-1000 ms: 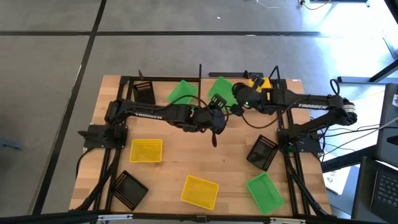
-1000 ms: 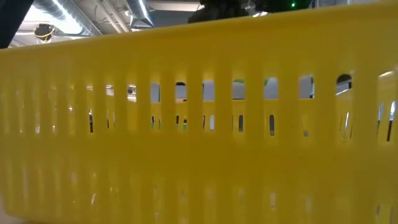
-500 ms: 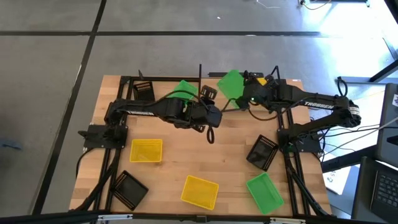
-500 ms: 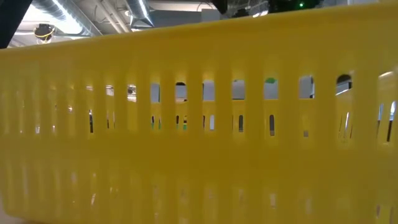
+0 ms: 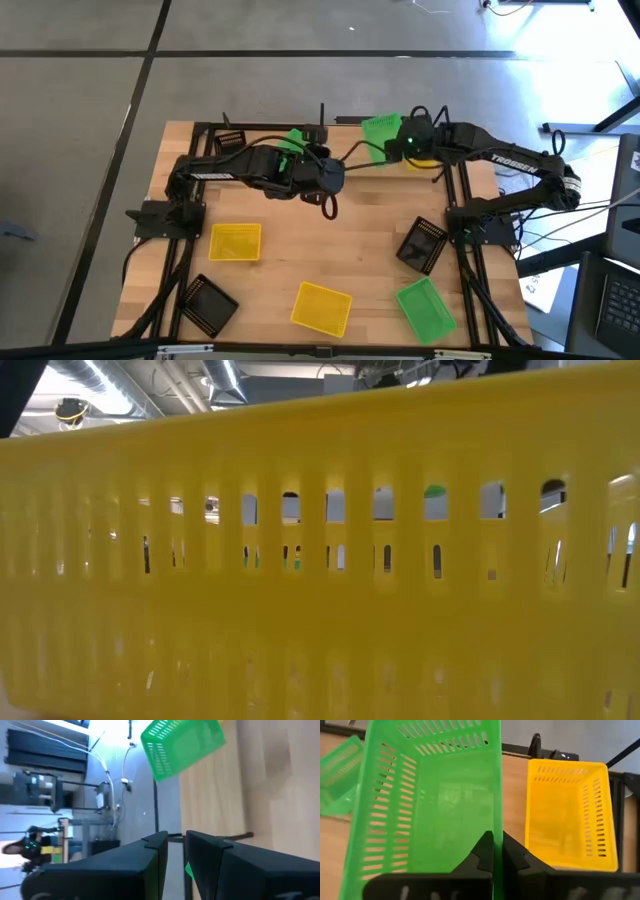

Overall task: Stack baskets on shelf by color
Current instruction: Put the bottom green basket on the shelf

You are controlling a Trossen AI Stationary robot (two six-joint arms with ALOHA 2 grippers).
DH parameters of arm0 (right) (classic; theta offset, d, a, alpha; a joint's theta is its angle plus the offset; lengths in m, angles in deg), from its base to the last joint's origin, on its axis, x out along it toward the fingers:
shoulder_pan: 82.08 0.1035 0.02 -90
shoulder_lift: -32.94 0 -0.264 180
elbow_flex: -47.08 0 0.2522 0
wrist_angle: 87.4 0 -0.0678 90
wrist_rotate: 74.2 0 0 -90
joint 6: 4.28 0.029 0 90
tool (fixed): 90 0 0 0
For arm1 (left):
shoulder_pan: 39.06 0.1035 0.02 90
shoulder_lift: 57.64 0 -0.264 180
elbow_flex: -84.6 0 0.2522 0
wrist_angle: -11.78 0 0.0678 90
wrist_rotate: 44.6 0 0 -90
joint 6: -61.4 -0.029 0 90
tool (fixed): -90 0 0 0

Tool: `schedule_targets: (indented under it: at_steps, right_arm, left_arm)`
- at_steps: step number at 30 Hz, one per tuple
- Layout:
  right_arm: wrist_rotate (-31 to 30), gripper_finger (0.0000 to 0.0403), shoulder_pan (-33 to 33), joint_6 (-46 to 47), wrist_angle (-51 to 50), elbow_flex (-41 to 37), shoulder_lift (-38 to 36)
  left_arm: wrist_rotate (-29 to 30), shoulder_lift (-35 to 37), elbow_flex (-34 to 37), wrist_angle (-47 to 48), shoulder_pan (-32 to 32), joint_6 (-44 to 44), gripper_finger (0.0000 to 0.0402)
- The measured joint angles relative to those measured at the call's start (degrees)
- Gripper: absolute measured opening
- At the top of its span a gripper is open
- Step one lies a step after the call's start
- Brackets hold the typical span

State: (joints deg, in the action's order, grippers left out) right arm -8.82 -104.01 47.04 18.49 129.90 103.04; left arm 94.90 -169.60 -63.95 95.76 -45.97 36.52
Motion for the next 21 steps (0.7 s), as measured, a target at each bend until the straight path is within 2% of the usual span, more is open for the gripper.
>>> schedule_targets:
  at_steps: [8, 11, 21]
  right_arm:
    - [4.16, 0.0, -7.43, 0.92, 0.29, 0.0, 1.95]
    - [6.55, 0.0, -9.52, -0.83, 1.84, 0.0, 4.45]
    - [7.82, 0.0, -13.78, -5.82, 3.96, 0.02, 15.01]
  left_arm:
    - [-1.15, 0.95, -0.02, 1.59, -0.07, 5.31, 0.0063]
    - [-1.15, 1.37, 0.0, 1.8, -0.07, 6.19, 0.0063]
    - [-1.17, 1.38, 0.0, 3.55, -0.04, 8.4, 0.0063]
